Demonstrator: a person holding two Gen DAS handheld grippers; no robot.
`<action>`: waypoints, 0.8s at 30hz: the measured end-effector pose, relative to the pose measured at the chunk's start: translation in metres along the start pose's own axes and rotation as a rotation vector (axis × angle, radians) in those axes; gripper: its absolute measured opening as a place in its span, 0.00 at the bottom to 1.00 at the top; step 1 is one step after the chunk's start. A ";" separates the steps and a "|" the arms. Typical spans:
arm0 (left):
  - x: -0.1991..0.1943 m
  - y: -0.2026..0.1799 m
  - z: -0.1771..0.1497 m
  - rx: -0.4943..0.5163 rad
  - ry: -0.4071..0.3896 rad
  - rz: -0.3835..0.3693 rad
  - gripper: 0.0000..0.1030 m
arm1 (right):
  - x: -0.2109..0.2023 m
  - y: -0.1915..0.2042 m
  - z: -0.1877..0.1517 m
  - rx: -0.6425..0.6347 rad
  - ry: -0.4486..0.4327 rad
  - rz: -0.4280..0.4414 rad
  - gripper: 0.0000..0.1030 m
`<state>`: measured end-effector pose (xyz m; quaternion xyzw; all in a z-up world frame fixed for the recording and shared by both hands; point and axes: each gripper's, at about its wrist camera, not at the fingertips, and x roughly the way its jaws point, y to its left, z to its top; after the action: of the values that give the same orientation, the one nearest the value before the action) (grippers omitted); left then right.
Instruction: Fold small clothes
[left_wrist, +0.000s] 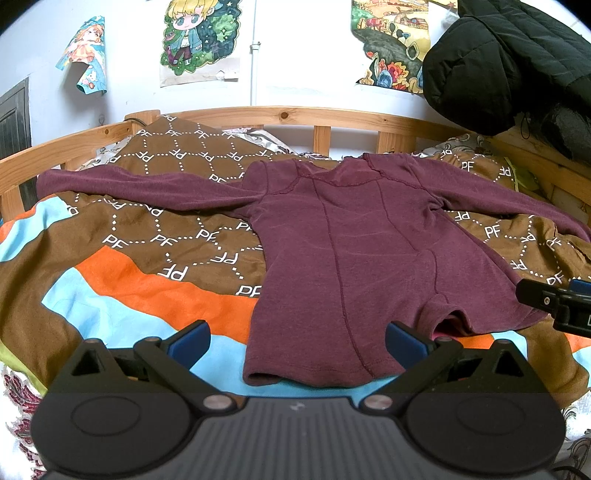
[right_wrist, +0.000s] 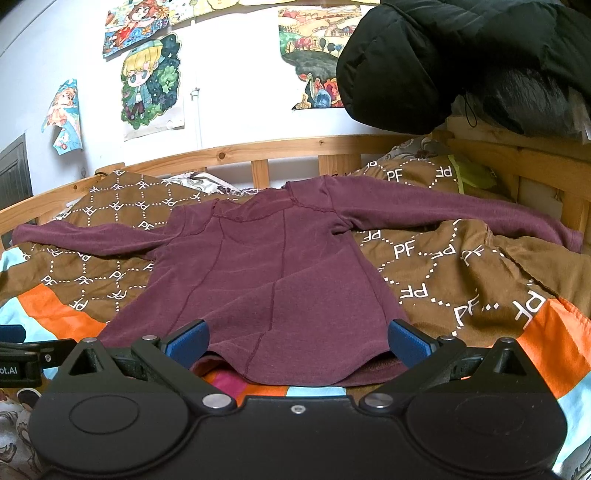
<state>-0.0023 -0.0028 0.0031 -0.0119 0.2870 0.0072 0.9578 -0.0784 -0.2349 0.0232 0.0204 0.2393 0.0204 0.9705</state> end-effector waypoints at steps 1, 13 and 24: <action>0.000 0.000 0.000 0.000 0.001 0.000 1.00 | 0.000 0.000 0.000 0.001 0.001 0.000 1.00; 0.000 -0.002 -0.002 0.006 0.012 0.001 1.00 | -0.001 -0.002 0.003 0.007 0.008 -0.001 1.00; 0.002 -0.004 -0.006 0.035 0.052 0.013 1.00 | -0.004 -0.003 0.003 0.004 0.015 -0.004 1.00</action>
<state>-0.0036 -0.0074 -0.0027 0.0064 0.3119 0.0079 0.9501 -0.0803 -0.2379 0.0276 0.0218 0.2464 0.0179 0.9688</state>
